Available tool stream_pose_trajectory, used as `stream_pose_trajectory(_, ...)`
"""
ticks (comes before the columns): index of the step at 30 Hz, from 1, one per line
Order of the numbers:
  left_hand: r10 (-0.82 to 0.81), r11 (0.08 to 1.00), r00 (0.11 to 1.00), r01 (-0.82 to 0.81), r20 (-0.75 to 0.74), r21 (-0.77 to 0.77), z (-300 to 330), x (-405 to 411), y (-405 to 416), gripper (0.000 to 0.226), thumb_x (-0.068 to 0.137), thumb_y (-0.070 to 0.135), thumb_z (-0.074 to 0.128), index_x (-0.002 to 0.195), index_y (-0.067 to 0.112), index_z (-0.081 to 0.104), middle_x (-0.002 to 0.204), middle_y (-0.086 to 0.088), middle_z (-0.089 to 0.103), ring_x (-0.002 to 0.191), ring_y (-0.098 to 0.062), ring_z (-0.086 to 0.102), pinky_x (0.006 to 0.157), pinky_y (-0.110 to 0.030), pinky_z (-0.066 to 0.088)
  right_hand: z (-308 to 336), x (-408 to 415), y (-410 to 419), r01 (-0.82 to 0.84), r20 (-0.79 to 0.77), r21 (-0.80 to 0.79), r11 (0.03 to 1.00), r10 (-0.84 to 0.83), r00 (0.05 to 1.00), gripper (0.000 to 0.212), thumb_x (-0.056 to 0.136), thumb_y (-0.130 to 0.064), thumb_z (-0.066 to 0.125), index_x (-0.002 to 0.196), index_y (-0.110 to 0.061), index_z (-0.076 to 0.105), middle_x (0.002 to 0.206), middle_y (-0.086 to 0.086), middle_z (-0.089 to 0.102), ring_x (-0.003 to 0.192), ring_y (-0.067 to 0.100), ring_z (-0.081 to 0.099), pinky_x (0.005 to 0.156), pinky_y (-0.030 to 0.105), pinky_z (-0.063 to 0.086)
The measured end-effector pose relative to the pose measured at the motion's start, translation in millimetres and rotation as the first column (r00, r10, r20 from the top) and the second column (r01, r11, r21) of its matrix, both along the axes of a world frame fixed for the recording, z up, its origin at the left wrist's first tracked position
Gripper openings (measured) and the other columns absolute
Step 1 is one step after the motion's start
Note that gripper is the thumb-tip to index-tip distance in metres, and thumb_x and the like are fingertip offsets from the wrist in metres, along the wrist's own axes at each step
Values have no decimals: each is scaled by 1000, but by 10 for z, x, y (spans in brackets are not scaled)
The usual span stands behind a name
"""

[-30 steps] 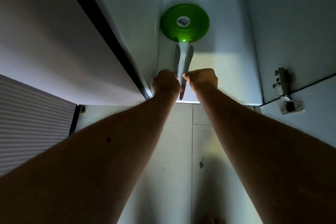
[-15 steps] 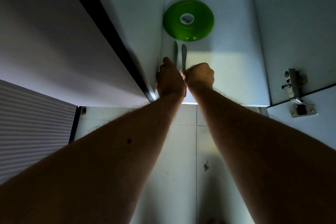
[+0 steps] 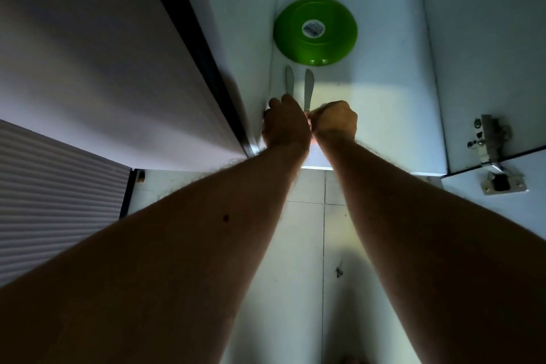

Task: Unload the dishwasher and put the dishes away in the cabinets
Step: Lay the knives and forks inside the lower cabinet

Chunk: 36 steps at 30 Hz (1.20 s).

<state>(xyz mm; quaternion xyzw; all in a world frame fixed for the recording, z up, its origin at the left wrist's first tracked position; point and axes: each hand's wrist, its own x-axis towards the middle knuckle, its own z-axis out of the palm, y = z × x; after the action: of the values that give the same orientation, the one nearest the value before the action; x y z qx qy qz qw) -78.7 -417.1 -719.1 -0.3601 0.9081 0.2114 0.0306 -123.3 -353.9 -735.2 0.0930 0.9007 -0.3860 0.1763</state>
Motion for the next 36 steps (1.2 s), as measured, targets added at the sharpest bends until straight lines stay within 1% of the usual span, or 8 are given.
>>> stream_pose_trajectory(9,-180,966,980,193,89,-174,163,143,11,28,97,13,51,124,6,52,129,-12,48,115,-31,54,85,-38,48,15,165,100,-82,-70,-65,995,77,995,13,85,-21,71,93,-11,71,88,-3,68,82,13,61,64,9,37)
stream_pose_trajectory(13,-275,940,954,293,116,-175,117,317,51,23,100,16,48,119,7,57,122,-10,51,110,-29,55,78,-39,48,23,306,144,-153,-103,-129,980,140,985,20,79,-8,75,98,-7,70,98,6,71,89,19,64,79,21,49)
stream_pose_trajectory(16,-271,935,951,297,150,-194,105,297,53,28,102,16,41,125,6,53,128,-10,48,115,-28,51,82,-37,47,-16,332,121,-138,-114,-144,980,123,986,14,80,-3,73,94,-7,69,96,8,70,85,19,64,74,20,48)
stream_pose_trajectory(20,-271,931,938,312,213,-189,98,218,20,37,102,18,39,136,3,45,136,-12,42,124,-30,43,91,-36,45,-26,328,53,-77,-94,-207,975,59,994,20,80,9,56,85,-5,69,91,11,70,85,23,65,83,37,57)
stream_pose_trajectory(24,-237,949,946,274,222,-155,67,184,12,48,101,28,45,142,3,37,139,-12,40,126,-31,41,91,-37,45,-54,308,48,-58,-85,-248,967,38,996,24,76,10,52,86,-1,70,90,12,70,86,27,66,84,41,57)
stream_pose_trajectory(27,-248,935,943,292,222,-200,3,243,29,53,102,27,39,147,0,28,138,-15,41,123,-32,44,89,-38,46,-57,320,62,-97,-94,-216,972,78,993,15,81,6,63,90,-3,71,92,9,70,88,24,66,84,34,57)
stream_pose_trajectory(30,-243,932,940,294,239,-213,-4,243,37,44,103,23,38,140,-1,36,135,-15,43,122,-31,45,89,-36,46,-29,331,75,-119,-116,-198,973,97,989,17,80,8,62,88,-5,69,91,7,69,87,22,65,78,27,53)
stream_pose_trajectory(36,-163,966,970,194,180,-170,-68,203,38,42,104,22,36,138,-2,37,136,-13,42,125,-27,44,92,-34,45,-71,347,36,-72,-116,-237,969,46,992,25,76,8,52,84,-9,70,94,15,68,90,28,65,81,36,57)
